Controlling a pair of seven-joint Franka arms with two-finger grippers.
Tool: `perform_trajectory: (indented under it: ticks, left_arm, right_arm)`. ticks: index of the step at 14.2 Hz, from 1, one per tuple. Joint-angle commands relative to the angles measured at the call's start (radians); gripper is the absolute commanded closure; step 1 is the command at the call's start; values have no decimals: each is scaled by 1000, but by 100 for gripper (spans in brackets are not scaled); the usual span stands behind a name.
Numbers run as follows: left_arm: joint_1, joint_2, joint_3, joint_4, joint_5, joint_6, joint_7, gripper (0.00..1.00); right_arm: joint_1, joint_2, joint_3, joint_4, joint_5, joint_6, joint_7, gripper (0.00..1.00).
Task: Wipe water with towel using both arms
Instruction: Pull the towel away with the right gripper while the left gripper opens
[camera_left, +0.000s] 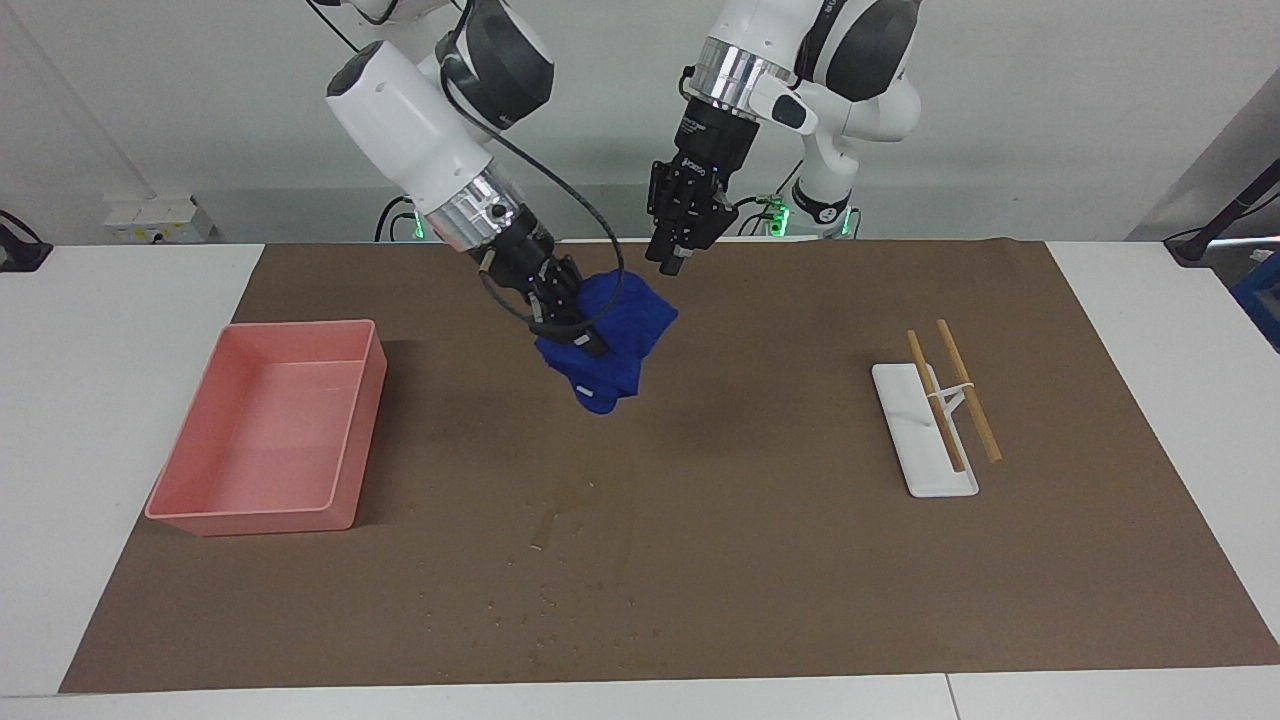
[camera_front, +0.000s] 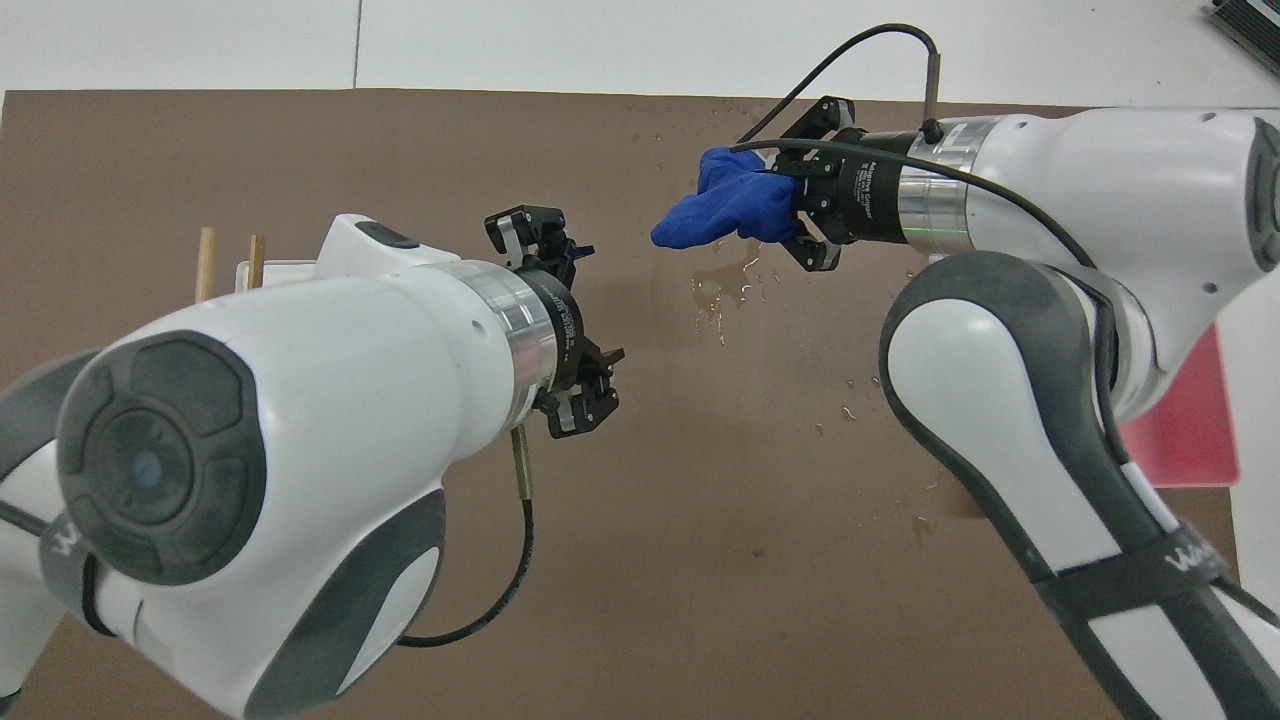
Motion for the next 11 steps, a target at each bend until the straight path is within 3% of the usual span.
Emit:
perform_trajectory:
  ticks: [1, 8, 11]
  left_arm:
    - [37, -41, 4, -38, 12, -99, 167, 0]
    - [168, -62, 13, -24, 11, -350, 784, 0]
    - [251, -71, 13, 11, 11, -450, 1036, 0]
  right_arm:
    - [-26, 138, 9, 134, -41, 40, -94, 100]
    - [-51, 346, 9, 204, -121, 261, -406, 100]
    - [-43, 474, 9, 271, -123, 341, -435, 100]
